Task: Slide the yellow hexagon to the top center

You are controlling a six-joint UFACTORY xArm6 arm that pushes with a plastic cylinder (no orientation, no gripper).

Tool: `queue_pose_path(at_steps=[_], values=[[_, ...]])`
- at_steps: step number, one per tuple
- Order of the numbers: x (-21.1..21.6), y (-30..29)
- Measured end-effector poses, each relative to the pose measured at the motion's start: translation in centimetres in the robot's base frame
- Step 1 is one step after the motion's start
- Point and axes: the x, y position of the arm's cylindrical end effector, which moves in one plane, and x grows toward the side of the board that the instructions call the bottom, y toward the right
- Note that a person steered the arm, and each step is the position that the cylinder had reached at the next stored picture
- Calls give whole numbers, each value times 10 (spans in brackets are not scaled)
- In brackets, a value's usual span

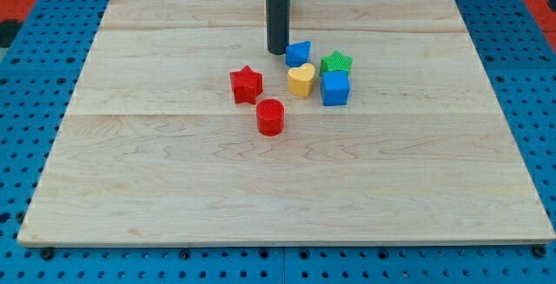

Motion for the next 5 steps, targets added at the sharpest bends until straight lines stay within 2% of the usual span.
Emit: queue_pose_path(at_steps=[2,3,4,5], values=[[9,-1],[8,34],[-22,-49],[-86,-122]])
